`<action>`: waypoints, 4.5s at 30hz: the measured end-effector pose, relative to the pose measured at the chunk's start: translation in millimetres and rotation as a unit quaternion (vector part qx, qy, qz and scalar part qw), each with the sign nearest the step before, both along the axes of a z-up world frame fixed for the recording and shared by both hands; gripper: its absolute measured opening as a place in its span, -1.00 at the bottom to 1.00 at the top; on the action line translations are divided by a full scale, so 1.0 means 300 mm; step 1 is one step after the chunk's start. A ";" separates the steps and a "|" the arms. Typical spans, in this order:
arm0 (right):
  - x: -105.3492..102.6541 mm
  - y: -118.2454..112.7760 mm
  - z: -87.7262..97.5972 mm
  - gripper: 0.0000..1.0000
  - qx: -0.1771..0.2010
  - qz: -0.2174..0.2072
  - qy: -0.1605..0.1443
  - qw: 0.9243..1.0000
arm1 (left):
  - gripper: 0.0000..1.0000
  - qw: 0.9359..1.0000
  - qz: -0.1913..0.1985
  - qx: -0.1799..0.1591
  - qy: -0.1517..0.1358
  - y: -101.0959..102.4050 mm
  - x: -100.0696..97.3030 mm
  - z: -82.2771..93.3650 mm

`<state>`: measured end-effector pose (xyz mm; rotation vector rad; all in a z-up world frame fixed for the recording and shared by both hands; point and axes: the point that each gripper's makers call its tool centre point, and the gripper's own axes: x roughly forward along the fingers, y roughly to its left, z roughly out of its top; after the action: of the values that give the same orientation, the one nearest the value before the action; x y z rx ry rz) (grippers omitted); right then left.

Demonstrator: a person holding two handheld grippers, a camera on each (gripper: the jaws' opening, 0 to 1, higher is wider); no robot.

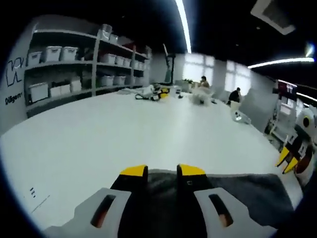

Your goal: Open the folded towel by lifting each exposed corner and separating the folded layers until the towel lies flat within the target outline without major curled edges

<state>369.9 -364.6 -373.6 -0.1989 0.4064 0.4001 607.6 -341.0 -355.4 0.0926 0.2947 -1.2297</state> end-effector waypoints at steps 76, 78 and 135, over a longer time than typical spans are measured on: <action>0.078 0.354 0.289 0.77 0.036 0.033 -0.140 0.989 | 0.54 0.934 0.301 -0.171 -0.083 1.726 -0.724 0.314; 0.061 0.343 0.315 0.75 0.044 0.028 -0.152 0.987 | 0.55 0.931 0.310 -0.170 -0.090 1.770 -0.740 0.328; -0.042 0.477 0.439 0.99 0.021 0.079 -0.183 0.980 | 0.99 0.942 0.294 -0.097 -0.127 1.805 -0.866 0.325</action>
<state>357.3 -221.5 -241.8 -0.2597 0.0186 0.5162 347.8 200.6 -257.8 -0.0089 -0.0319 -0.6350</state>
